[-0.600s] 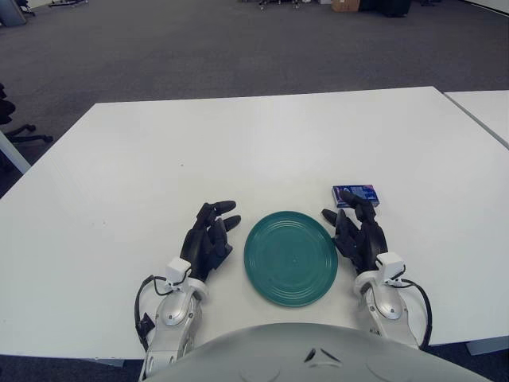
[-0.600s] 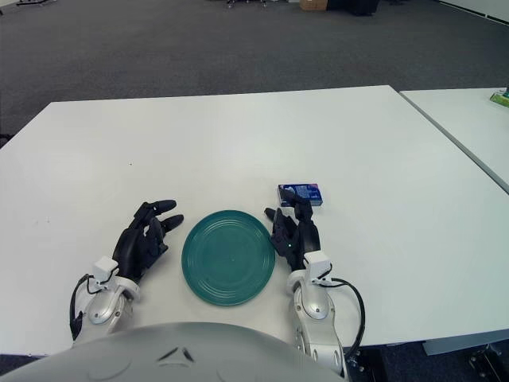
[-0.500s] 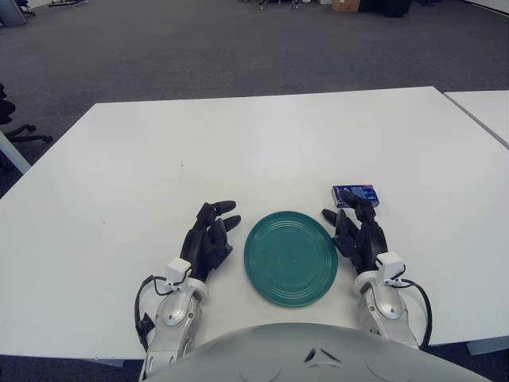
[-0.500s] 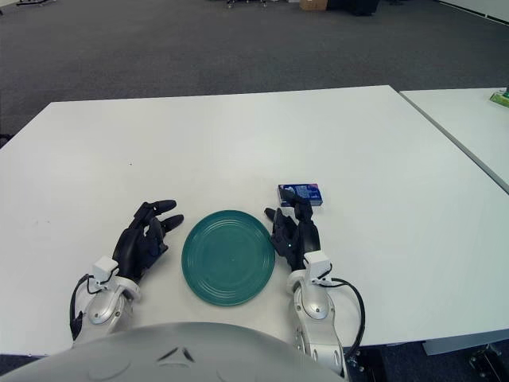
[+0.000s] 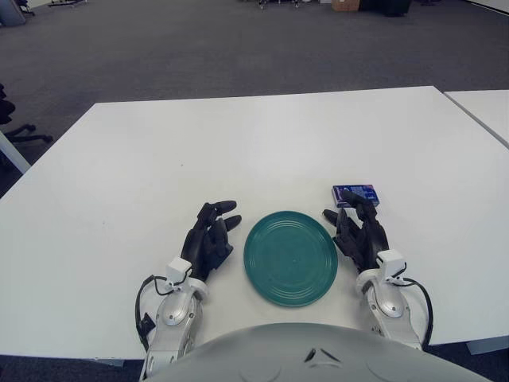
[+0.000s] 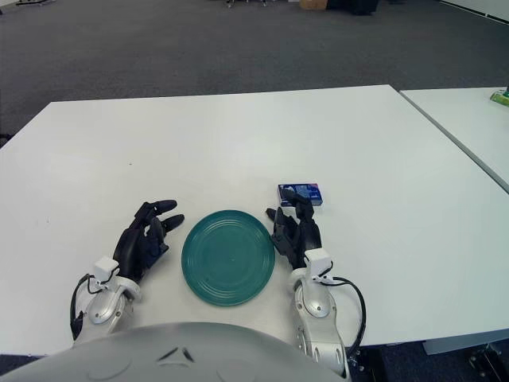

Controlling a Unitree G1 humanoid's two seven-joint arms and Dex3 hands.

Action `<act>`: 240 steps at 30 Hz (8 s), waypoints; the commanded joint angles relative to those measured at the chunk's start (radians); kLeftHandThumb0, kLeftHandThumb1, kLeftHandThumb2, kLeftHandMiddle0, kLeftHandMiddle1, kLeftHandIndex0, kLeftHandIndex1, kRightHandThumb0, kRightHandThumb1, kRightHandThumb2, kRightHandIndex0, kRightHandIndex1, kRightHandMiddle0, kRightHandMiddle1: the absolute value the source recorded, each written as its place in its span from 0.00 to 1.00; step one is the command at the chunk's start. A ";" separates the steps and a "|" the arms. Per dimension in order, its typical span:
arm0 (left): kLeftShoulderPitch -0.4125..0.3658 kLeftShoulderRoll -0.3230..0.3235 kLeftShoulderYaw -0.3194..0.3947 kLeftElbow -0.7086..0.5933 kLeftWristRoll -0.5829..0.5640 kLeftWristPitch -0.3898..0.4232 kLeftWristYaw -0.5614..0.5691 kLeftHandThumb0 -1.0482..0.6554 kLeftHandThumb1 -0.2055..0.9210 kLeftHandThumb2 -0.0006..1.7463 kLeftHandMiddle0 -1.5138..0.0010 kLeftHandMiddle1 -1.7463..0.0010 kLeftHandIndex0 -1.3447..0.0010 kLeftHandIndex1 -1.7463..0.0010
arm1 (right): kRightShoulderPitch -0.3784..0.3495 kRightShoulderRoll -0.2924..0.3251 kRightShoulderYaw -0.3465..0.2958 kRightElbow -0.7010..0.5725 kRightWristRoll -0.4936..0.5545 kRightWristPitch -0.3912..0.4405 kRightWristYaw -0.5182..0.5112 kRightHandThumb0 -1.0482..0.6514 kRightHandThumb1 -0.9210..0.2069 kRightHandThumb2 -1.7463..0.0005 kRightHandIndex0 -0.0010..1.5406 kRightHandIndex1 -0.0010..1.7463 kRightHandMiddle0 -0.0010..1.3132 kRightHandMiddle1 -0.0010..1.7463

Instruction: Put the gum into the plate.

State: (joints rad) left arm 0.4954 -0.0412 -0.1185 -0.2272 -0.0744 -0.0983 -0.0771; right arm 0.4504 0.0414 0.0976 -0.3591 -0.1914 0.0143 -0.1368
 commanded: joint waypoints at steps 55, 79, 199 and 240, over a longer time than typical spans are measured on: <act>0.016 -0.009 -0.033 -0.032 -0.012 0.024 0.005 0.10 1.00 0.52 0.69 0.58 0.89 0.36 | -0.617 -0.722 0.164 0.370 -0.652 -0.247 0.653 0.15 0.00 0.68 0.10 0.01 0.00 0.16; 0.010 -0.027 -0.034 -0.018 -0.012 0.013 0.012 0.10 1.00 0.51 0.68 0.58 0.90 0.36 | -0.758 -0.710 0.269 0.615 -0.595 -0.266 0.699 0.15 0.00 0.64 0.13 0.01 0.00 0.18; 0.005 -0.048 -0.018 -0.013 0.024 0.015 0.069 0.13 1.00 0.51 0.75 0.55 0.92 0.34 | -0.593 -0.517 0.463 0.004 -0.660 -0.386 0.635 0.38 0.26 0.48 0.58 1.00 0.31 1.00; -0.034 -0.086 0.005 0.068 -0.012 -0.066 0.114 0.07 1.00 0.59 0.91 1.00 1.00 0.81 | -0.418 -0.476 0.335 -0.035 -0.449 -0.365 0.559 0.00 0.00 0.41 0.00 0.00 0.00 0.00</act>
State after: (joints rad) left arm 0.4794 -0.1272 -0.1215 -0.1816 -0.0849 -0.1548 0.0423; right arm -0.0146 -0.4743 0.4703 -0.3849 -0.6801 -0.3874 0.4783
